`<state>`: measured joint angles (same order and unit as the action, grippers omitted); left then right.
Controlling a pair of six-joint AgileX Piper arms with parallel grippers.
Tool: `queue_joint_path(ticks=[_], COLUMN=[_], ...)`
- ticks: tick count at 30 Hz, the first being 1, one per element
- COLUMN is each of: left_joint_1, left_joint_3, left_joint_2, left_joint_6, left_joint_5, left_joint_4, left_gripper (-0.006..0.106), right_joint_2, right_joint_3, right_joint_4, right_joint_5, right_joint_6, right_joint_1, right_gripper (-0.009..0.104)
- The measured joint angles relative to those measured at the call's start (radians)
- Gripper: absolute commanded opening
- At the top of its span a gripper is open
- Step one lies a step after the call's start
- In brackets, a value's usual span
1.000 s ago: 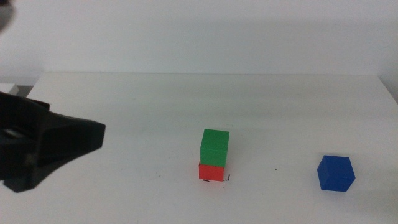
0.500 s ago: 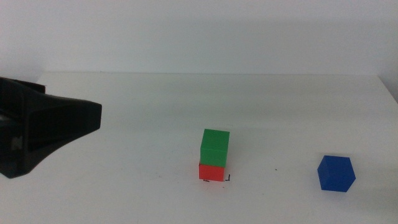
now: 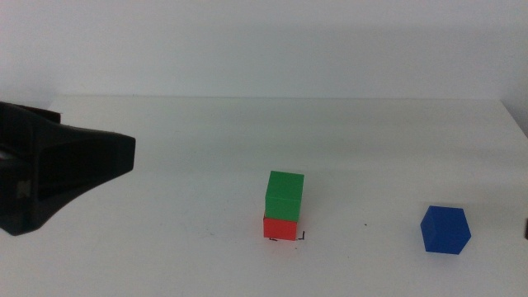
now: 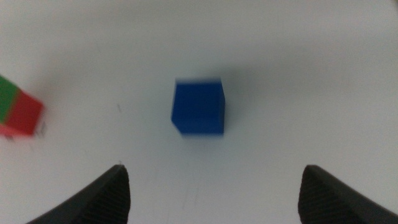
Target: Stack red cubes first, then green, then blue cubes in a specific spot.
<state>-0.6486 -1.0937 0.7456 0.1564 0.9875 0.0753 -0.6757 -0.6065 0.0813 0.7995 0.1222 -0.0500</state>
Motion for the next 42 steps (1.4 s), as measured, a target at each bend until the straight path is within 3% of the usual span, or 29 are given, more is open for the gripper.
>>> queue_joint_path(ticks=[4, 10, 18, 30, 32, 34, 36, 39, 42], left_joint_1=[0.0, 0.0, 0.0, 0.0, 0.0, 0.0, 0.0, 0.0, 0.0], left_joint_3=[0.0, 0.0, 0.0, 0.0, 0.0, 0.0, 0.0, 0.0, 0.0], left_joint_2=[0.0, 0.0, 0.0, 0.0, 0.0, 0.0, 0.0, 0.0, 0.0], left_joint_6=[0.0, 0.0, 0.0, 0.0, 0.0, 0.0, 0.0, 0.0, 0.0], left_joint_5=[0.0, 0.0, 0.0, 0.0, 0.0, 0.0, 0.0, 0.0, 0.0], left_joint_4=[0.0, -0.004, -0.012, -0.014, -0.014, -0.014, -0.014, -0.014, -0.014], left_gripper=[0.094, 0.094, 0.094, 0.094, 0.094, 0.094, 0.094, 0.094, 0.094], right_joint_2=[-0.212, -0.456, -0.748, -1.016, -1.044, -1.063, -1.072, -1.067, -1.031], right_joint_3=[-0.11, -0.173, -0.307, -0.396, -0.396, -0.396, -0.408, -0.471, -0.598], right_joint_4=[0.035, 0.085, -0.06, -0.192, -0.223, -0.243, -0.253, -0.277, -0.334], right_joint_5=[0.096, 0.08, 0.072, -0.01, -0.028, -0.051, -0.048, 0.062, 0.204], right_joint_6=[0.035, 0.035, 0.117, 0.295, 0.314, 0.331, 0.348, 0.359, 0.402], right_joint_1=[0.0, -0.007, -0.108, -0.179, -0.179, -0.179, -0.179, -0.203, -0.281], right_gripper=[0.093, 0.093, 0.093, 0.091, 0.077, 0.041, -0.004, 0.009, 0.01])
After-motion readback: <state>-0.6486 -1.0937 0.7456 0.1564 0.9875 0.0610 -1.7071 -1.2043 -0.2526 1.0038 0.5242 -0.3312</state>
